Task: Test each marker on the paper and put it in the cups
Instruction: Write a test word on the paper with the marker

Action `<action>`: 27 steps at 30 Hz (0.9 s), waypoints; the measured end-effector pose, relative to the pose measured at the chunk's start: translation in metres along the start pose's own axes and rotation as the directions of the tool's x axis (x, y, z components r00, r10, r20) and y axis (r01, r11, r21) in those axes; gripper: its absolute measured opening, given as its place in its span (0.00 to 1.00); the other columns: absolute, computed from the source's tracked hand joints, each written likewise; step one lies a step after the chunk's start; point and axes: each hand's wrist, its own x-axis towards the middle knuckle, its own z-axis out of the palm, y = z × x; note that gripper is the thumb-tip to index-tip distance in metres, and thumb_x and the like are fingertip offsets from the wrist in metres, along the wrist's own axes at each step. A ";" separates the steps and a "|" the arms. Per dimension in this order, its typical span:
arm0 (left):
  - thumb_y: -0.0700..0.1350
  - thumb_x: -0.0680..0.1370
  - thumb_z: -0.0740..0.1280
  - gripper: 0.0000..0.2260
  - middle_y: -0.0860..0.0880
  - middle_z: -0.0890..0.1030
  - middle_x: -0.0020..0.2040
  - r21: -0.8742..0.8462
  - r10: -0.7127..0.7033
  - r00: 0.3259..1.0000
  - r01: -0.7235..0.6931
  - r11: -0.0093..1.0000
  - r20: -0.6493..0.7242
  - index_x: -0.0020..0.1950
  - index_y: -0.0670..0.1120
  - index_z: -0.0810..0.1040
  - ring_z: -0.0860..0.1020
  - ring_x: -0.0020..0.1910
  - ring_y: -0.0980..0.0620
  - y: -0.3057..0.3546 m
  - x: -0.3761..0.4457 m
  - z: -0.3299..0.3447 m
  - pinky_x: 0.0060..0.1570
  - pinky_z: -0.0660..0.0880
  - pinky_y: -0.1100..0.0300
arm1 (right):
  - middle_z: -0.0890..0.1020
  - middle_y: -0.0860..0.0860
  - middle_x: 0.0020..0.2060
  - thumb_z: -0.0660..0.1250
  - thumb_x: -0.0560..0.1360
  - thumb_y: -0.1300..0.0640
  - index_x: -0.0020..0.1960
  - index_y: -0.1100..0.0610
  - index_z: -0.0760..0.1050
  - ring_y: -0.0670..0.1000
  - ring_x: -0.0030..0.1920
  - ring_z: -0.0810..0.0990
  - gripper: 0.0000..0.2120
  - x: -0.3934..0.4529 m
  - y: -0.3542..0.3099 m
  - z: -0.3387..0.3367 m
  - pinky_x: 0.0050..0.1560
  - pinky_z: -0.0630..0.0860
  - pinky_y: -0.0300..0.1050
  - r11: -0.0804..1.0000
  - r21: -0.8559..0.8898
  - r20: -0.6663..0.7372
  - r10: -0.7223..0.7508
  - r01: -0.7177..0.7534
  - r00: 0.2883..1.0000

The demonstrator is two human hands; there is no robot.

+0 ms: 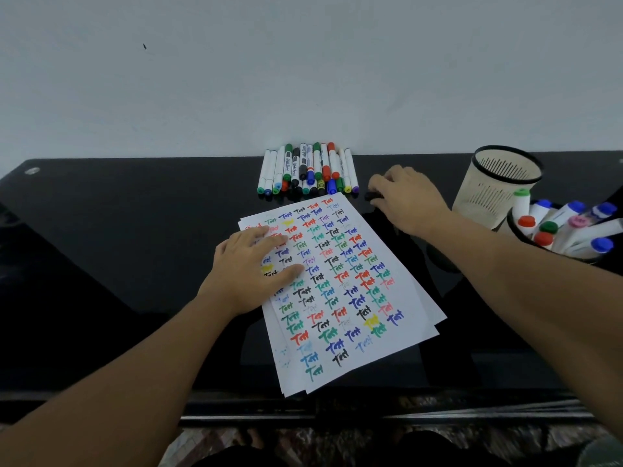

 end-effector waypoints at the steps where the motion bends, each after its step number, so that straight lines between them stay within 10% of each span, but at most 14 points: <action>1: 0.81 0.69 0.53 0.38 0.57 0.63 0.78 -0.002 -0.001 1.000 0.001 1.000 -0.003 0.75 0.65 0.67 0.57 0.78 0.52 -0.001 0.000 0.001 0.76 0.50 0.46 | 0.78 0.56 0.56 0.60 0.86 0.48 0.69 0.53 0.69 0.56 0.52 0.78 0.14 -0.001 -0.004 -0.001 0.51 0.77 0.53 0.999 0.036 -0.009 0.002 -0.002 1.000; 9: 0.78 0.71 0.53 0.37 0.54 0.61 0.81 -0.014 0.011 1.000 -0.011 1.000 -0.014 0.77 0.63 0.65 0.52 0.81 0.51 0.002 -0.001 -0.001 0.77 0.46 0.47 | 0.79 0.50 0.51 0.51 0.88 0.45 0.68 0.53 0.72 0.50 0.48 0.78 0.18 -0.012 -0.039 -0.006 0.49 0.77 0.51 0.920 0.391 0.035 -0.027 0.011 0.999; 17: 0.68 0.78 0.60 0.30 0.53 0.74 0.70 0.035 0.204 0.940 -0.202 0.979 -0.272 0.76 0.56 0.70 0.68 0.71 0.51 0.002 -0.008 0.003 0.73 0.60 0.47 | 0.81 0.44 0.44 0.49 0.85 0.36 0.71 0.40 0.68 0.48 0.36 0.79 0.19 -0.047 -0.075 -0.019 0.34 0.81 0.49 0.965 0.153 0.075 -0.227 0.213 0.971; 27: 0.50 0.83 0.62 0.16 0.50 0.81 0.58 0.163 0.443 0.819 -0.412 0.896 -0.365 0.68 0.47 0.79 0.77 0.57 0.49 0.002 -0.014 0.004 0.59 0.71 0.52 | 0.73 0.43 0.37 0.56 0.84 0.35 0.64 0.46 0.75 0.48 0.41 0.76 0.19 -0.058 -0.119 -0.022 0.33 0.67 0.44 0.919 0.305 0.134 -0.300 0.249 0.944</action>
